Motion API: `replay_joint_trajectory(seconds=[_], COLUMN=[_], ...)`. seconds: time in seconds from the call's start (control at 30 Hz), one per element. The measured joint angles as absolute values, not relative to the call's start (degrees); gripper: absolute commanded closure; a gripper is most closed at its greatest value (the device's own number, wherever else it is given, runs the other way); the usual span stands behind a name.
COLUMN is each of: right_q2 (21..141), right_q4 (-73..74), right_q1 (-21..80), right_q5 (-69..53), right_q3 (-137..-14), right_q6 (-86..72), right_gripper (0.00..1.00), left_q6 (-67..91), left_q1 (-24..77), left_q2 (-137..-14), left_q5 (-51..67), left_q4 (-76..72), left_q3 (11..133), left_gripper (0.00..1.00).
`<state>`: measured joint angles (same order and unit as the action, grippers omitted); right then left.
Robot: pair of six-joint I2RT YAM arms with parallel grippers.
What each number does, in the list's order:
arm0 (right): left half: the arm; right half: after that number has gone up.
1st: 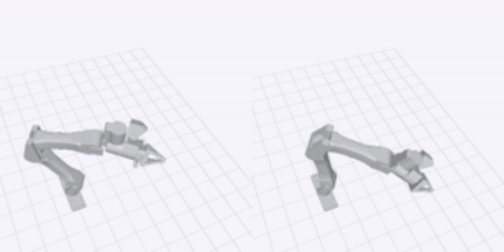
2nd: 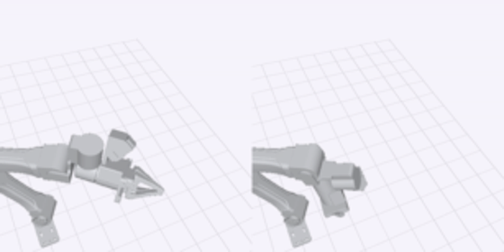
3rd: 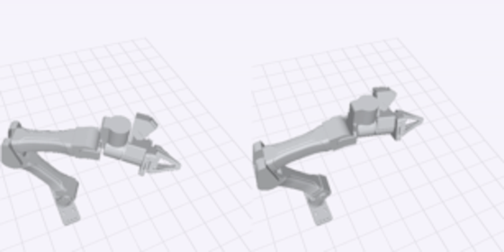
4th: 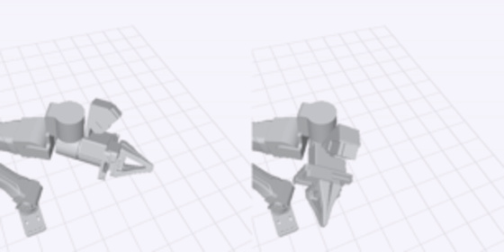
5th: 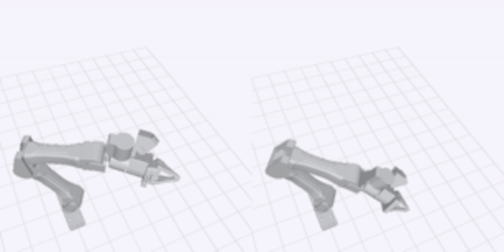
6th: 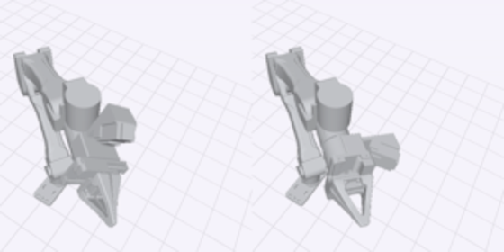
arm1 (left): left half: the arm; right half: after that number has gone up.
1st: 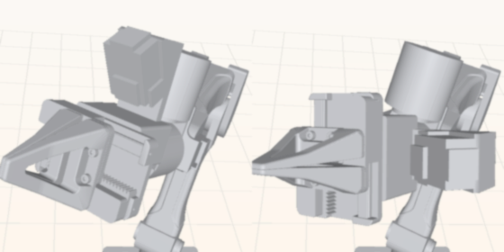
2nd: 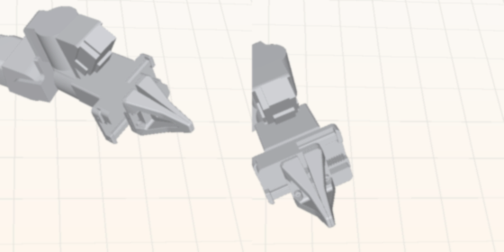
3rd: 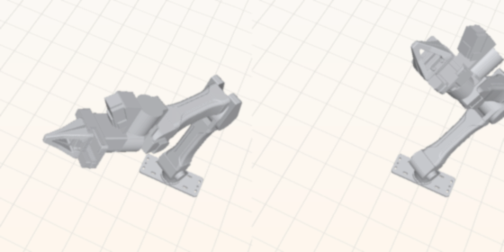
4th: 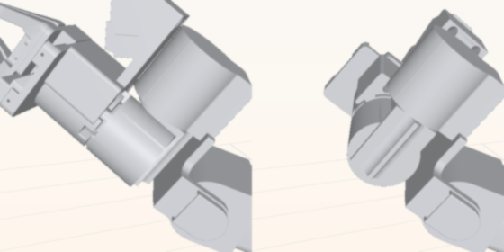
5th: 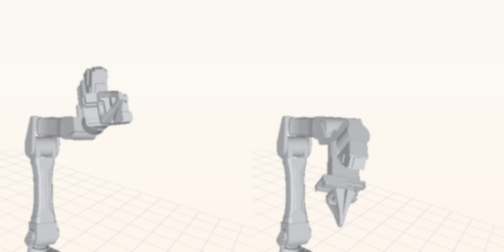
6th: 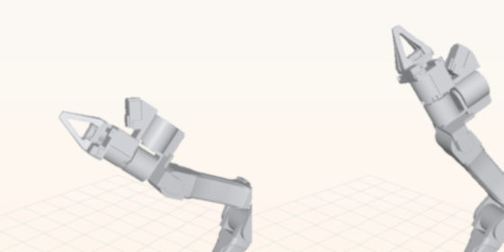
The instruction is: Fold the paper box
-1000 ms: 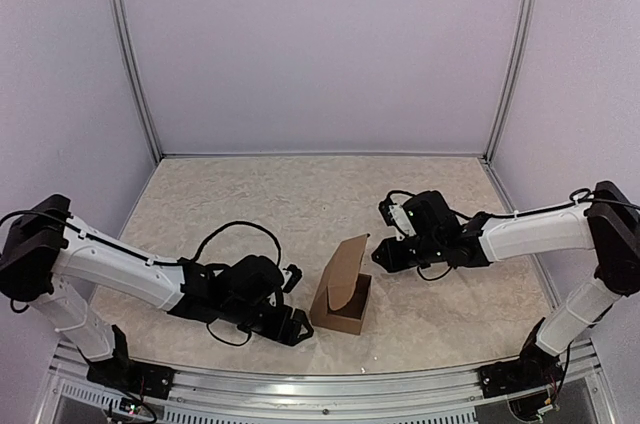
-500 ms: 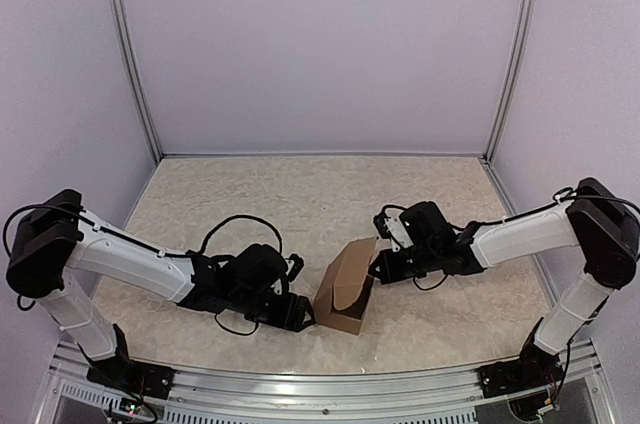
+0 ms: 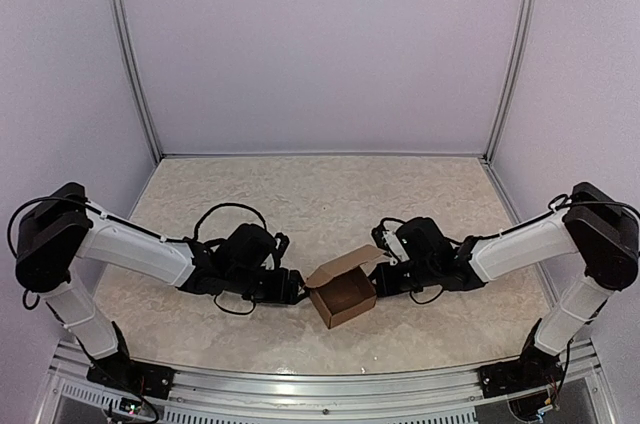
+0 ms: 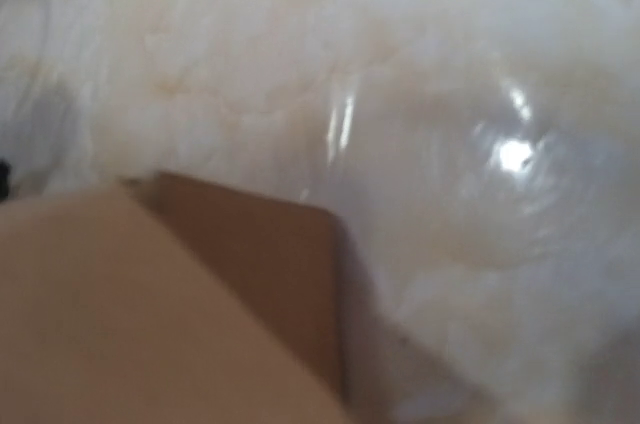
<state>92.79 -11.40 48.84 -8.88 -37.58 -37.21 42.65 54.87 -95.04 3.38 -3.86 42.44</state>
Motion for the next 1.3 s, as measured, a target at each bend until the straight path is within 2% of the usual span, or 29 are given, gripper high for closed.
replay_joint_trajectory(seconds=[0.53, 0.7, 0.83, 1.17, 1.3], right_q2=[91.9, 87.8, 83.1, 67.0, 62.1], right_q4=[-14.5, -10.8, -6.6, 6.5, 11.5], right_q1=[56.5, 56.5, 56.8, 60.9, 62.7], right_q5=[4.6, 9.0, 11.3, 11.5, 8.9], right_q3=[-32.6, -31.7, -31.6, -33.5, -36.6], right_q6=[-45.3, -44.1, -39.9, -27.1, -21.8], right_gripper=[1.0, 0.83, 0.74, 0.53, 0.48], left_q6=[42.0, 40.7, 39.3, 36.9, 35.5], left_q1=[47.5, 45.5, 44.6, 44.4, 44.4], left_q2=[-97.5, -97.5, -97.0, -90.8, -86.2], left_q5=[5.2, 5.4, 5.0, 2.3, 1.3], left_q4=[-7.9, -7.8, -6.9, -0.1, 3.9], left_q3=[43.7, 43.7, 43.4, 41.9, 41.4], left_gripper=[0.22, 0.22, 0.21, 0.18, 0.18])
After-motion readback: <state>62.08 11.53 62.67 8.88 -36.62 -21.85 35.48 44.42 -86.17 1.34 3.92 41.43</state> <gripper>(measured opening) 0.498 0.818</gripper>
